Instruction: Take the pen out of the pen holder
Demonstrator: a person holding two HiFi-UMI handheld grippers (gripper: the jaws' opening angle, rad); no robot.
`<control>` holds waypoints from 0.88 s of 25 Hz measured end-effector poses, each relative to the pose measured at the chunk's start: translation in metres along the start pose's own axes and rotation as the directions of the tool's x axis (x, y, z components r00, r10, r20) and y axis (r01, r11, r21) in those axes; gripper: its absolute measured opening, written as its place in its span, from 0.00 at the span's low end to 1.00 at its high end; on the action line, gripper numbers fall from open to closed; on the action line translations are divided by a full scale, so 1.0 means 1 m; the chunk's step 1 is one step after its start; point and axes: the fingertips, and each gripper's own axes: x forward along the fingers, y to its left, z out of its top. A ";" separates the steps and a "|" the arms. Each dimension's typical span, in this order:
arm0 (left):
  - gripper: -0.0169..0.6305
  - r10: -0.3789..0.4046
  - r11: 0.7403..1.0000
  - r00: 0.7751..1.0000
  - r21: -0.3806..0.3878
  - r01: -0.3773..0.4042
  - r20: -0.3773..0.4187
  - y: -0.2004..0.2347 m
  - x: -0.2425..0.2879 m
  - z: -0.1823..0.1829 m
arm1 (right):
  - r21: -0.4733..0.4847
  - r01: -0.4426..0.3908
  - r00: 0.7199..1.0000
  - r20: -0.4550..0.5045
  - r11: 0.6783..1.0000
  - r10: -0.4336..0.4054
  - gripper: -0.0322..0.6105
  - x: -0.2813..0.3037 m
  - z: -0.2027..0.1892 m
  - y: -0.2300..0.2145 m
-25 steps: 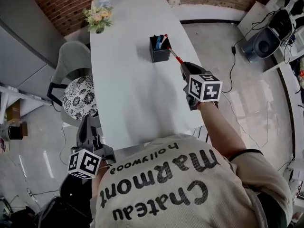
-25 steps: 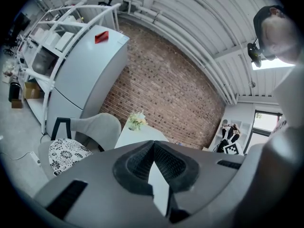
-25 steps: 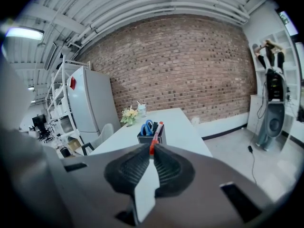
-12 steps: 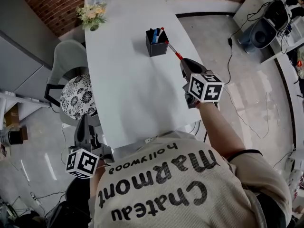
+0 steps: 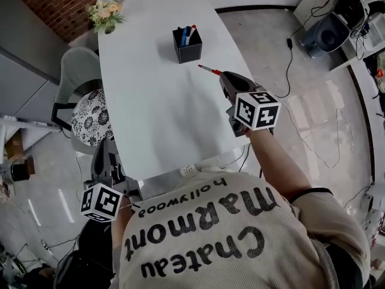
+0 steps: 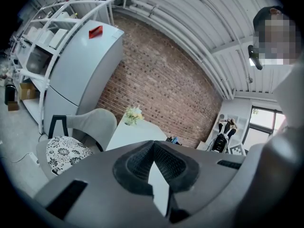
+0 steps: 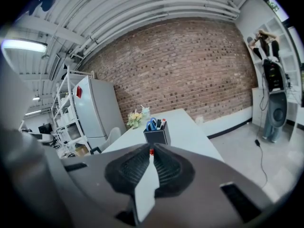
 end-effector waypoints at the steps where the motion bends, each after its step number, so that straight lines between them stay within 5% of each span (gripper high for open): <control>1: 0.03 -0.009 1.000 1.000 0.002 0.009 0.000 -0.008 0.001 -0.003 | 0.001 -0.009 1.000 -0.010 1.000 0.009 0.09 -0.004 -0.003 -0.001; 13: 0.03 -0.099 0.994 0.994 0.040 0.098 0.037 -0.124 0.013 -0.026 | 0.020 -0.202 0.976 -0.082 0.979 0.203 0.09 -0.067 -0.021 0.015; 22: 0.03 -0.076 0.995 0.992 0.065 0.069 0.100 -0.184 -0.008 -0.046 | -0.014 -0.287 0.958 -0.031 0.958 0.286 0.10 -0.117 0.002 0.018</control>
